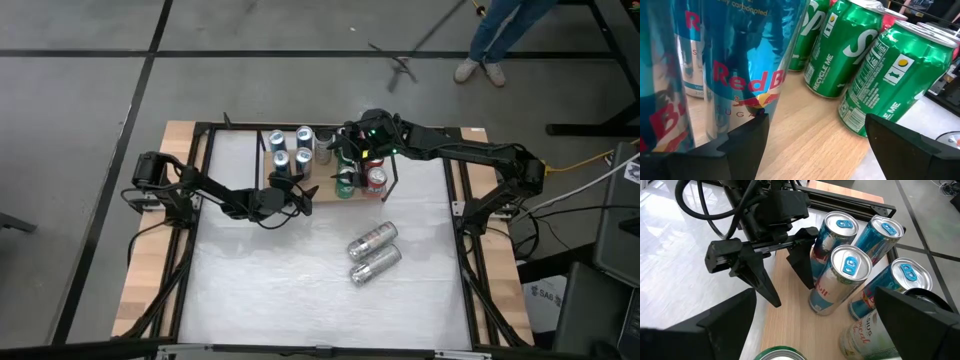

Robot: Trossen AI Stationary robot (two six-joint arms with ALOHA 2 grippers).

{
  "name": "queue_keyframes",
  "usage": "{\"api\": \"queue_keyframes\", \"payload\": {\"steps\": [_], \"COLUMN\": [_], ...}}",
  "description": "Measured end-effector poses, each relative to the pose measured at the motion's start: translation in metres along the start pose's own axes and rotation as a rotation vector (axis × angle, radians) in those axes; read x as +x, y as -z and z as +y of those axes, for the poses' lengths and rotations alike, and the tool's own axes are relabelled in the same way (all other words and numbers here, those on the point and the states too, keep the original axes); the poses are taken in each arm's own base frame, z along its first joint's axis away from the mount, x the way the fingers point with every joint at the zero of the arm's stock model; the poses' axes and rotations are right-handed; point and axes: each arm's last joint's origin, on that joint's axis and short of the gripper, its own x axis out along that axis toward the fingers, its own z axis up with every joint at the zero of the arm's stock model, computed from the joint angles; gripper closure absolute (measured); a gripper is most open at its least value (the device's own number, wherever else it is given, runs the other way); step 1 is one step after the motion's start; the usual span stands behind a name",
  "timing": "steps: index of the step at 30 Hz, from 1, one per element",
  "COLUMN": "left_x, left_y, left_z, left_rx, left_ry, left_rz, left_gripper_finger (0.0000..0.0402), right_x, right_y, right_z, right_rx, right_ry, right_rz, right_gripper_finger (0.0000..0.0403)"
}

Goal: Sort soda cans
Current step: Put the blue soda can on the shelf and align with the other blue soda can, then put the white-yellow soda can on the shelf and align with the other white-yellow soda can

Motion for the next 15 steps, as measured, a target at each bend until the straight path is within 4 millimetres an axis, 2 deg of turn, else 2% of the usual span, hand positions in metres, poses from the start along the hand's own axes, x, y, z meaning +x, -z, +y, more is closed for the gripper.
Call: {"api": "queue_keyframes", "payload": {"steps": [6,11,15], "left_x": [-0.007,-0.021,-0.032], "left_y": [0.0,-0.006,-0.006], "left_z": [-0.009,-0.029,-0.04], "left_rx": [0.011,0.115,0.117], "left_ry": [0.057,0.17,0.236], "left_rz": [-0.02,-0.117,-0.158], "left_gripper_finger": [0.0078,0.0078,0.0078], "right_x": [-0.007,-0.026,-0.04], "right_y": [-0.003,-0.008,-0.01], "right_z": [0.002,0.008,0.015], "right_rx": [-0.001,0.036,0.112], "right_ry": [-0.004,-0.039,-0.093], "right_rz": [-0.006,-0.012,-0.011], "right_gripper_finger": [0.001,0.001,0.001]}}
